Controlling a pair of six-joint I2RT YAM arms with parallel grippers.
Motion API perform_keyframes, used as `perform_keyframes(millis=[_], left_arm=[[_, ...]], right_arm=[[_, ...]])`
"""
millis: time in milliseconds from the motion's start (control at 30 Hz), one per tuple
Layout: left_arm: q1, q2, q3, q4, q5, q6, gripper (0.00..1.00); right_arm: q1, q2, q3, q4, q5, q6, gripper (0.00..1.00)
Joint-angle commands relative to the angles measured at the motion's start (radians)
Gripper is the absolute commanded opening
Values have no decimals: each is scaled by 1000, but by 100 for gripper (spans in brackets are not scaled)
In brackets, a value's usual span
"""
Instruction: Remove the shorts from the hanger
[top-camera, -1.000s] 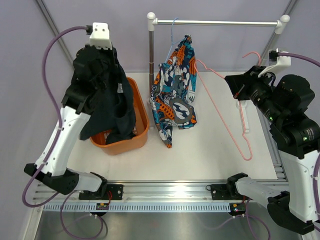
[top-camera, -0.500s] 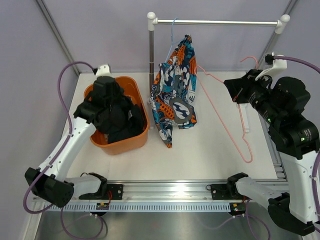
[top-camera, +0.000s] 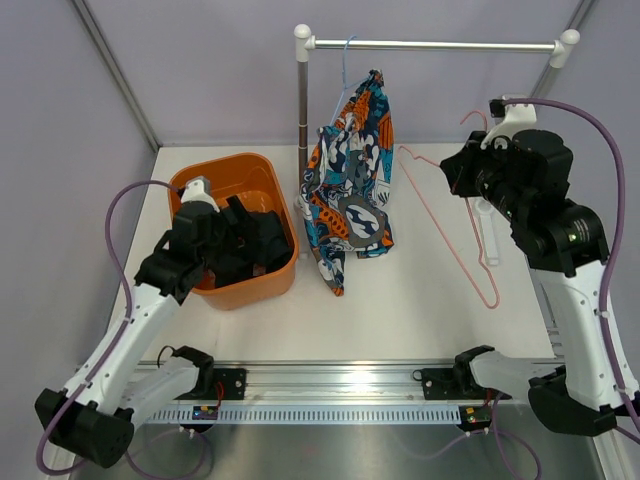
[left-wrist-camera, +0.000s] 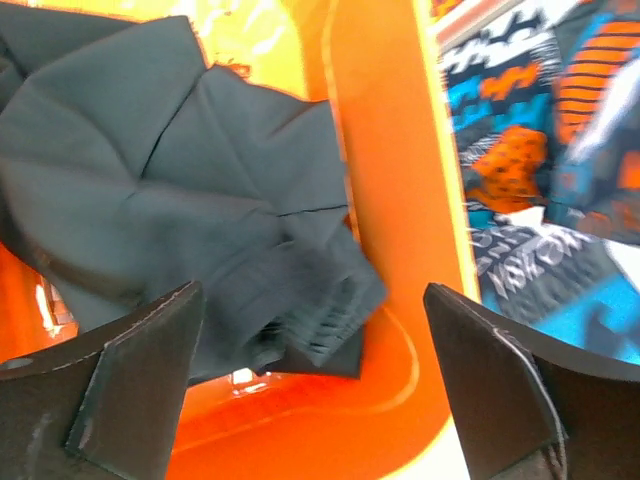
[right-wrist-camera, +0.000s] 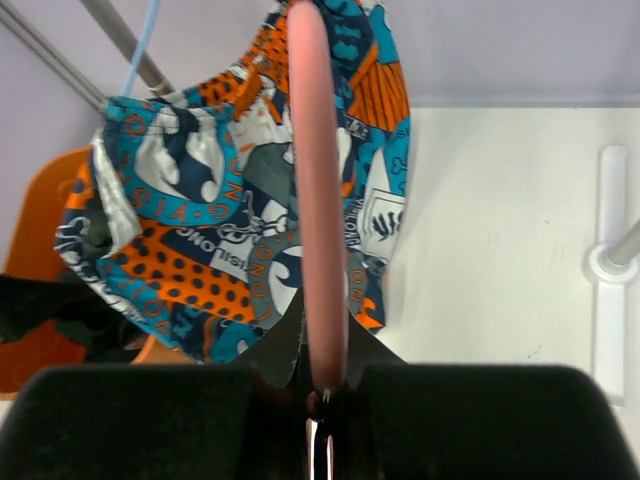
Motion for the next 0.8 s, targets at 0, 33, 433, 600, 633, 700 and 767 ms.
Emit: perform_keyframes(millis=[0,33,433,600,633,700,767], left_arm=[[0,-104,22,-2,75,40,97],[-1,-119,24,-8,84,46,98],[-1,-317,-11,-82,190,126,99],[-1,-421,-60,-128,178,195,99],[-1,-461,-70,-132,152,207,99],[-1,-497,-87,-147,144,221,99],[-1,-530,-110,-155,141,229,99]], right_arm=[[4,33,50,26,45,-96,0],[5,45,59,27,48,-108,0],[-105,337,359,106,95,-162,0],[-185,433,421,199,-35,-124,0],[-195,456,438,228,-52,-127,0],[-198,473,445,256,-52,-134,0],[-200,507,467,279,-52,-159,0]])
